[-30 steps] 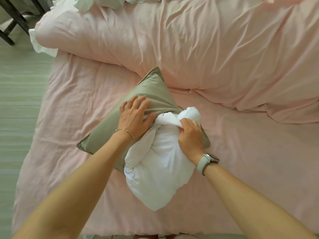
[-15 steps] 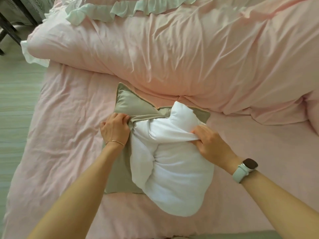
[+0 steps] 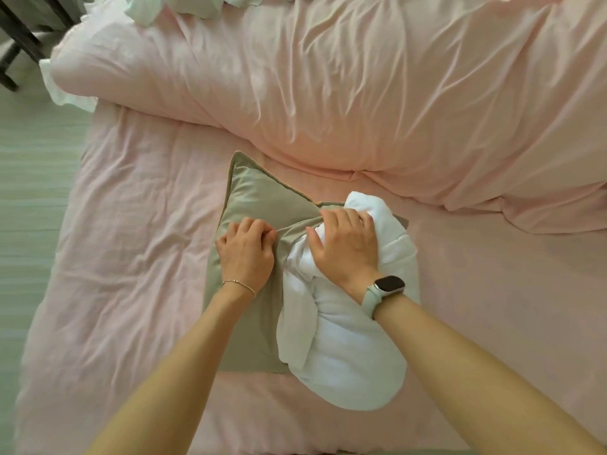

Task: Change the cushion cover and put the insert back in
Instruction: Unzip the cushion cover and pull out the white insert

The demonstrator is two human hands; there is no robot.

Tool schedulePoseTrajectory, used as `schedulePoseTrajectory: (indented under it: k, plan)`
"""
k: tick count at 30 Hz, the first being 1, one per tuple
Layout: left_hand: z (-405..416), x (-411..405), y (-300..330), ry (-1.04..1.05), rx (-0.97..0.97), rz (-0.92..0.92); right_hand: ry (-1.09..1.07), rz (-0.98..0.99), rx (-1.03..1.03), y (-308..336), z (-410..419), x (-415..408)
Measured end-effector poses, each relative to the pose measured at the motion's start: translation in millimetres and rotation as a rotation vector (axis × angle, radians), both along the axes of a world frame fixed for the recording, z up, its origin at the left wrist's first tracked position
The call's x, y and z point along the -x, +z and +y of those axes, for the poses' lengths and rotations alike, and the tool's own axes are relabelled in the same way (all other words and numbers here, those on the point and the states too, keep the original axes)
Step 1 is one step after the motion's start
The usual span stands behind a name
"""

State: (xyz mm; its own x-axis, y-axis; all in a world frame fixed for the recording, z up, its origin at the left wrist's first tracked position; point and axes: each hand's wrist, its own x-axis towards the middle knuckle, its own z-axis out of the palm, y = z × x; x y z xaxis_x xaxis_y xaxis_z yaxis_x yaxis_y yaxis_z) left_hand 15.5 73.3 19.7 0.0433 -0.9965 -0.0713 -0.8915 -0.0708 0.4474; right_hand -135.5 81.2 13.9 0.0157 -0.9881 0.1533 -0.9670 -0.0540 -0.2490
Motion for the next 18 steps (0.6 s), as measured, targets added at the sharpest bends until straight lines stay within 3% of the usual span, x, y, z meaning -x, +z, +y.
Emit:
schedulePoseTrajectory:
  k: [6,12,16,18]
  plan:
    - [-21.0,-2.7,-14.6,-0.095,-0.101,-0.085,-0.159,-0.01,-0.062,-22.8,1.9,-2.4]
    - [-45.5,7.8,-16.2,-0.161,-0.134,0.125,-0.125,0.124,0.009,-34.2,2.7,-0.6]
    - [-79.8,22.9,-16.9,-0.346,-0.179,-0.229,-0.104,0.07,0.088,-33.8,4.6,-6.7]
    - [-84.0,25.9,-23.6,-0.387,-0.213,-0.318,-0.1,0.065,0.107,-30.8,10.8,-3.6]
